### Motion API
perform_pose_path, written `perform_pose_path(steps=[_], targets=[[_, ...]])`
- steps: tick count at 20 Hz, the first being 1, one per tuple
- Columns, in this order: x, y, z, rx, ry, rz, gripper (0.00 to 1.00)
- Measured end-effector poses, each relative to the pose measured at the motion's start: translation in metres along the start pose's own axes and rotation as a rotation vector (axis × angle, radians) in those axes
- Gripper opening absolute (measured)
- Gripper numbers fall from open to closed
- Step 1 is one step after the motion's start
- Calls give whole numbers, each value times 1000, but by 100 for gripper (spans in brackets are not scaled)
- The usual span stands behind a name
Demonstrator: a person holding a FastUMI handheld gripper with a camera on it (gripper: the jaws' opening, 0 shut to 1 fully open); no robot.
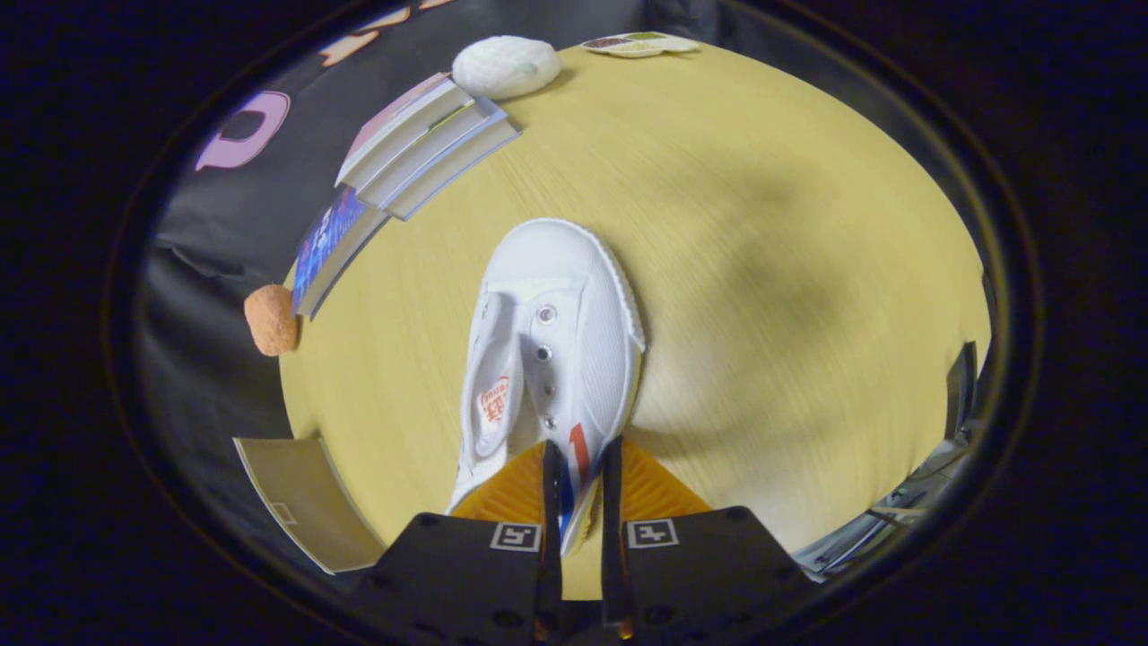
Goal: Open the storage box then place both shoes into the box .Put the left shoe in first, then the right shoe, with the right side of both shoes facing outward in a uniform manner.
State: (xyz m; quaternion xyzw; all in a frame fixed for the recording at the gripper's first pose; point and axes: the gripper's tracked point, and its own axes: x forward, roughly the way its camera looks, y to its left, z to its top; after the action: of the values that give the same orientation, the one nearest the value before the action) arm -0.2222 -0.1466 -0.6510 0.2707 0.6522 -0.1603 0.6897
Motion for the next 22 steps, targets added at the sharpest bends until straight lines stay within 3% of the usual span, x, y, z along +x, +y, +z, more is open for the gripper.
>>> perform_pose_path(steps=[2, 5, 10, 15, 22], targets=[[-4, 8, 5, 44, -16, 11, 7], [-10, 24, -1, 28, -26, 10, 6], [-37, 87, -14, 18, -31, 89, 6], [-74, 186, -34, -61, -44, 190, 6], [-107, 321, -104, -170, 5, 325, 6]])
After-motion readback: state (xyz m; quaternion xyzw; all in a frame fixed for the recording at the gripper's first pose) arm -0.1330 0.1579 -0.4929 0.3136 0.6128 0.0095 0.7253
